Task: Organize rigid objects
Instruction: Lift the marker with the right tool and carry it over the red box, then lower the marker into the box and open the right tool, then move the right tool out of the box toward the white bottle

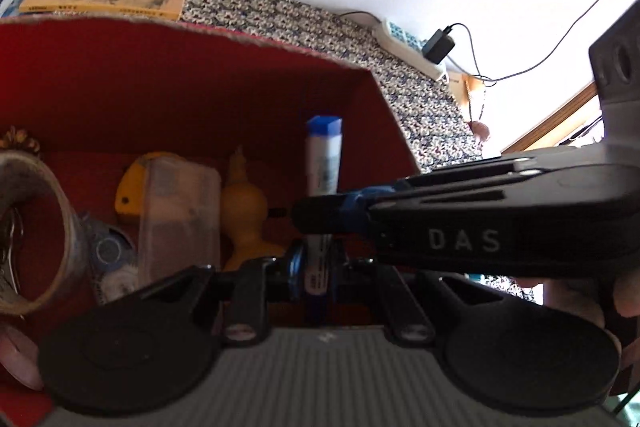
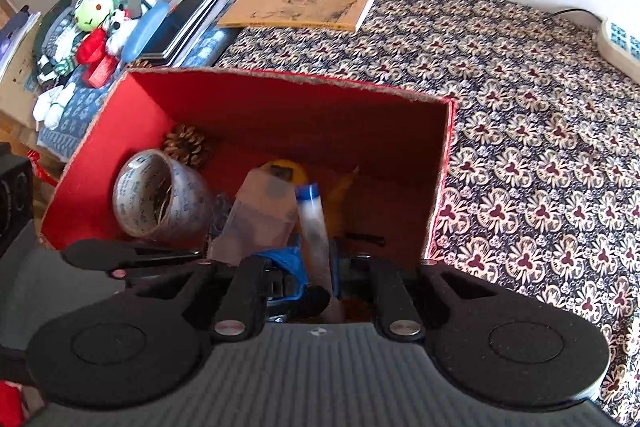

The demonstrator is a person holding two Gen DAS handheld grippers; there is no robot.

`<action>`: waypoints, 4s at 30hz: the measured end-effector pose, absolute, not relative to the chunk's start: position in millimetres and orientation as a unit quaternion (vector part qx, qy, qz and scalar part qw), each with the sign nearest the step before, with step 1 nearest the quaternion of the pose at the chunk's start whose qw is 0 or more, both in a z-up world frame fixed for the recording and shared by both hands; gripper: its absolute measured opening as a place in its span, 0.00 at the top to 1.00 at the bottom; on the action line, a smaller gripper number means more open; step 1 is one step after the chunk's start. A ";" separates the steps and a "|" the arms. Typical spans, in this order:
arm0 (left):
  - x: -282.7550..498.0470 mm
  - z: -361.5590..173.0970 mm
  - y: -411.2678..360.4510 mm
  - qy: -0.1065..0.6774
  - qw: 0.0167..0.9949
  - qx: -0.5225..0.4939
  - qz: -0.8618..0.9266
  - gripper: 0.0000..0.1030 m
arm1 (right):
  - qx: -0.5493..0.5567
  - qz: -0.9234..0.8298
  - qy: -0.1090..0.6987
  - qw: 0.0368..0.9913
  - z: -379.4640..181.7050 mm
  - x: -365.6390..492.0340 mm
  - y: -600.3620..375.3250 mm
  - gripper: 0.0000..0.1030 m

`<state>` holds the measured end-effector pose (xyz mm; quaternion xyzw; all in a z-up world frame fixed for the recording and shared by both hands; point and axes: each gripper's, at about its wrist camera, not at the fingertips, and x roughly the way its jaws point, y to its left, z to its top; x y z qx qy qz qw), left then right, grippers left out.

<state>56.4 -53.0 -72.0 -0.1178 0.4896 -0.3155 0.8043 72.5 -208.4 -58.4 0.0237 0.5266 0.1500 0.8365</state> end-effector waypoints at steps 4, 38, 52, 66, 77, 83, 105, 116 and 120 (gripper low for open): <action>55.5 -71.7 -56.8 0.491 0.807 -0.100 -0.313 0.96 | 0.026 0.149 0.519 0.842 -58.3 72.8 -208.8 1.00; 14.2 -16.1 -73.5 0.431 0.887 0.063 -0.155 0.58 | 0.136 0.174 0.460 0.860 -28.4 21.5 -246.5 0.99; -27.2 6.3 -95.0 0.417 0.898 0.110 -0.088 0.49 | 0.178 0.196 0.445 0.856 -24.4 -17.9 -280.2 0.99; -64.9 0.0 -136.7 0.426 0.891 0.136 -0.076 0.48 | 0.213 0.197 0.448 0.846 -36.8 -53.8 -323.0 0.99; -89.7 -18.1 -167.4 0.445 0.879 0.152 -0.076 0.47 | 0.269 0.180 0.465 0.824 -63.9 -82.5 -365.2 0.98; -99.3 -28.8 -186.7 0.457 0.871 0.162 -0.083 0.46 | 0.289 0.167 0.474 0.814 -76.5 -96.6 -386.2 0.98; -115.7 -72.7 -257.8 0.495 0.832 0.207 -0.139 0.44 | 0.345 0.090 0.482 0.800 -110.0 -148.0 -462.3 0.98; -114.8 -84.1 -278.2 0.509 0.818 0.210 -0.166 0.42 | 0.372 0.060 0.474 0.796 -123.0 -160.1 -498.4 0.97; -113.6 -90.0 -282.8 0.515 0.813 0.209 -0.173 0.42 | 0.378 0.052 0.476 0.792 -127.2 -164.4 -504.8 0.97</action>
